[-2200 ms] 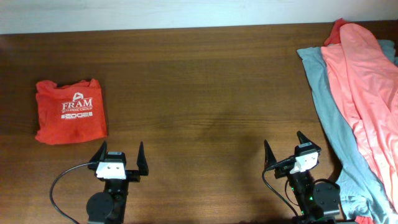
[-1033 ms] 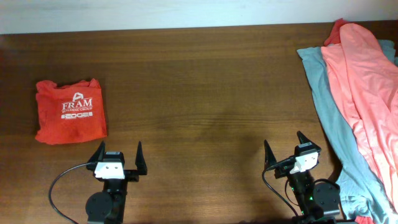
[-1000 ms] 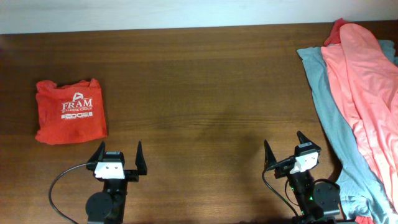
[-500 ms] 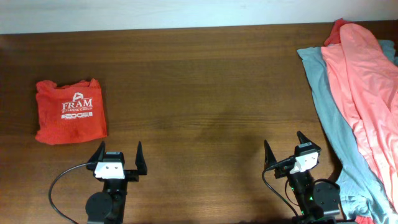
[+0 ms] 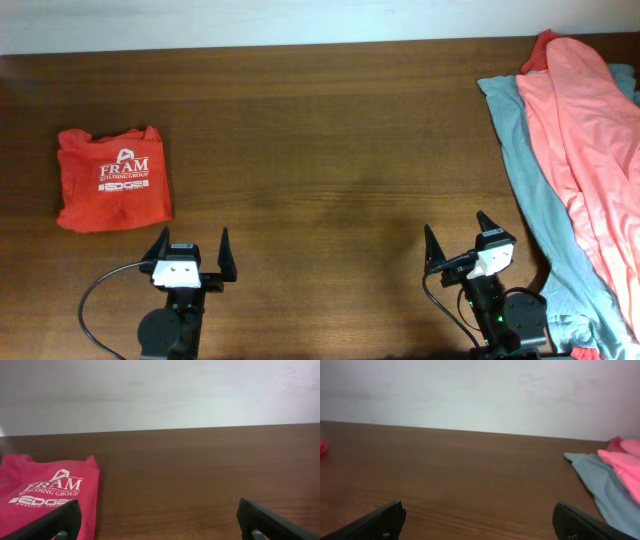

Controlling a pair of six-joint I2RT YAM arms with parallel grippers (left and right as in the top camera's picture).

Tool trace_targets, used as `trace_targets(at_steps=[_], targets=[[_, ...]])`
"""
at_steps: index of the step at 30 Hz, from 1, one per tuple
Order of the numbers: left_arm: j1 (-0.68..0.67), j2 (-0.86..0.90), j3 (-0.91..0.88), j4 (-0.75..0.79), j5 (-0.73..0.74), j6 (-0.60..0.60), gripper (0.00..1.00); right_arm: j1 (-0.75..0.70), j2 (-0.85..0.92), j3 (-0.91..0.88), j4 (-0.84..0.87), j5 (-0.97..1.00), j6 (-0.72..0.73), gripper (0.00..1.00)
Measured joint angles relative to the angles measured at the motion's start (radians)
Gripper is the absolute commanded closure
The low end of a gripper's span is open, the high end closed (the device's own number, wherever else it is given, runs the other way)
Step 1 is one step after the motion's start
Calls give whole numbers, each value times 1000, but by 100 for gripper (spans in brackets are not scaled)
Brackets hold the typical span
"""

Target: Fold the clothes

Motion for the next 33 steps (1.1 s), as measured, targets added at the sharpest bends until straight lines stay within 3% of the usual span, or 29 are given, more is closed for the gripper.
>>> trace_targets(at_steps=[6, 14, 19, 25, 29, 33], targets=[[0, 22, 69, -101, 7, 0, 1, 0, 2, 49, -103, 8, 32, 2], [0, 241, 361, -249, 7, 0, 1, 0, 148, 322, -315, 100, 39, 2], [0, 461, 566, -345, 8, 0, 1, 0, 378, 547, -458, 129, 39, 2], [0, 732, 846, -617, 26, 0, 1, 0, 768, 880, -681, 143, 26, 1], [0, 851, 969, -716, 97, 0, 1, -7, 993, 1066, -775, 146, -42, 1], [0, 868, 1011, -729, 143, 0, 1, -153, 1146, 1182, -826, 176, -43, 1]])
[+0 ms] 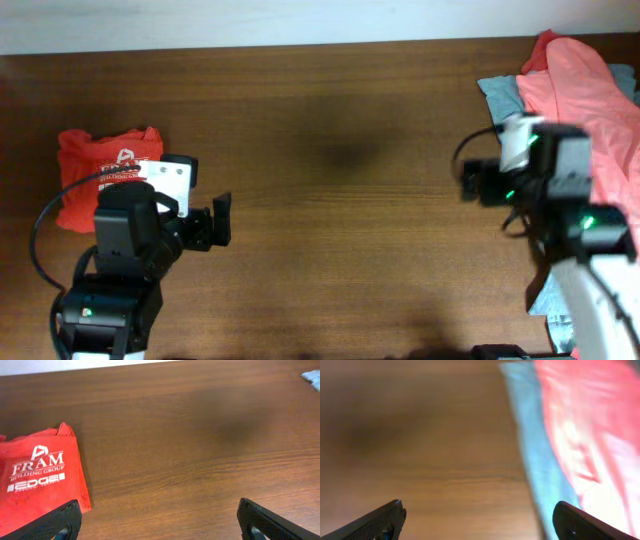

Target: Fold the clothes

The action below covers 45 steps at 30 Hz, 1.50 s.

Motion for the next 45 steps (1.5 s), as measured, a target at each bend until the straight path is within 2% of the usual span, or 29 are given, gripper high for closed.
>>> trace_targets(at_steps=[4, 6, 10, 15, 17, 23, 29, 38, 40, 41, 42, 43, 45], targets=[[2, 0, 4, -4, 3, 0, 1, -279, 80, 52, -3, 10, 32, 1], [2, 0, 4, -3, 3, 0, 1, -470, 116, 63, 7, 27, 62, 1], [2, 0, 5, 1, 3, 0, 1, -742, 196, 68, 24, 34, 152, 1], [3, 0, 5, 4, 4, 0, 1, -932, 329, 69, 112, -34, 211, 1], [5, 0, 5, 4, 4, 0, 1, -982, 387, 69, 144, -61, 229, 0], [5, 18, 5, 4, 3, 0, 1, -1055, 549, 68, 267, -102, 260, 11], [5, 82, 5, 24, 4, 0, 1, -1062, 639, 69, 392, -113, 266, 14], [5, 129, 5, 88, 4, 0, 1, -1062, 710, 69, 454, -113, 265, 27], [5, 130, 5, 88, 4, 0, 1, -1062, 726, 69, 454, -113, 266, 37], [5, 130, 5, 88, 4, 0, 1, -1062, 731, 69, 453, -113, 265, 48], [5, 130, 5, 88, 4, 0, 1, -1062, 735, 69, 452, -113, 272, 86], [5, 130, 5, 88, 4, 0, 1, -1062, 737, 69, 452, -113, 268, 96], [5, 130, 5, 88, 4, 0, 1, -1062, 739, 69, 452, -112, 266, 96]])
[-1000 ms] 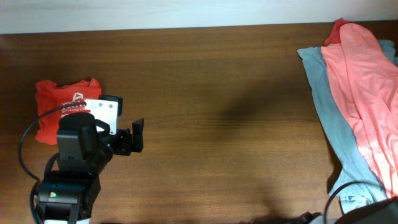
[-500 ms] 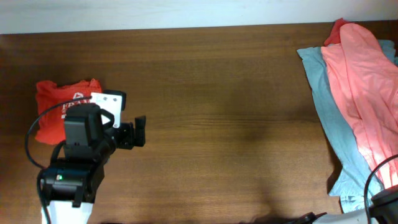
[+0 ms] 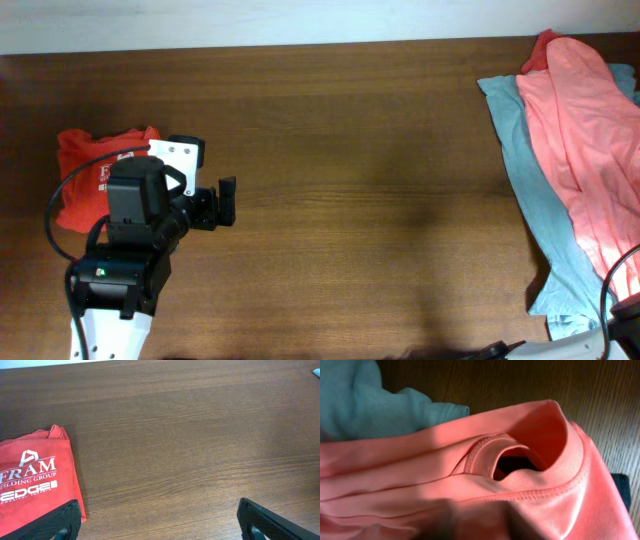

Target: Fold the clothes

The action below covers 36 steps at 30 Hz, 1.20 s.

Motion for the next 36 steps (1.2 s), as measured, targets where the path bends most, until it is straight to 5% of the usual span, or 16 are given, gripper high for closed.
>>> trace_targets(at_steps=[10, 13, 16, 19, 28, 36], targets=[[0, 0, 0, 7, 0, 0, 1, 48, -75, 18, -64, -133, -5, 96], [0, 0, 0, 7, 0, 0, 1, 114, -175, 37, -63, -127, -10, 81], [0, 0, 0, 7, 1, 0, 1, 160, -251, 63, -80, -99, -18, 52], [0, 0, 0, 8, 8, 0, 1, 143, -248, 67, -101, -58, -14, 40], [0, 1, 0, 8, 15, 0, 1, 13, -104, 67, -82, -16, -8, 22], [0, 1, 0, 8, 15, 0, 1, -73, -5, 67, -58, -9, -8, 23]])
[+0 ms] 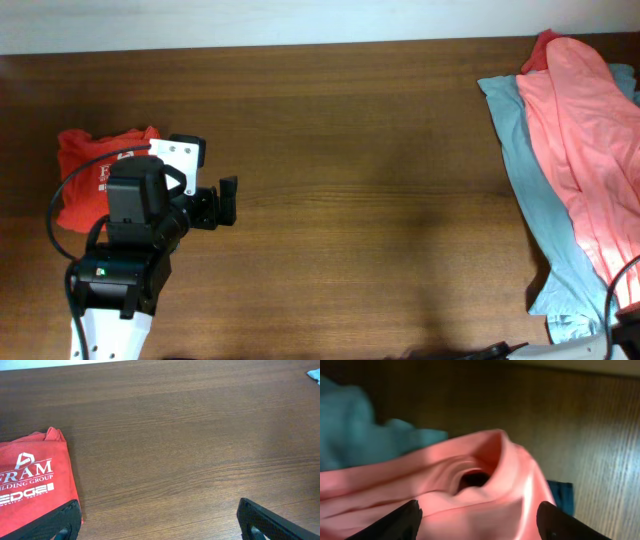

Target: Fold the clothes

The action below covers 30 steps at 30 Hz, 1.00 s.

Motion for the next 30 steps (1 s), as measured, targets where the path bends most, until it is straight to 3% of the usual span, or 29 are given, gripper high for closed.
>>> trace_targets(at_steps=[1, 3, 11, 17, 23, 30], targets=[[0, 0, 0, 0, 0, 0, 1, -10, 19, 0, 5, 3, 0, 34], [0, 0, 0, 0, 0, 0, 1, -21, 51, 0, 14, 3, -1, 96], [0, 0, 0, 13, 0, 0, 1, -23, 69, 1, 10, -105, 7, 96], [0, 0, 0, 14, 0, 0, 1, 35, -76, 42, -61, -245, 11, 96], [0, 0, 0, 13, 13, 0, 1, 365, -372, 80, -252, -317, -46, 96], [0, 1, 0, 13, 29, 0, 1, 827, -399, 78, -492, -301, -103, 96]])
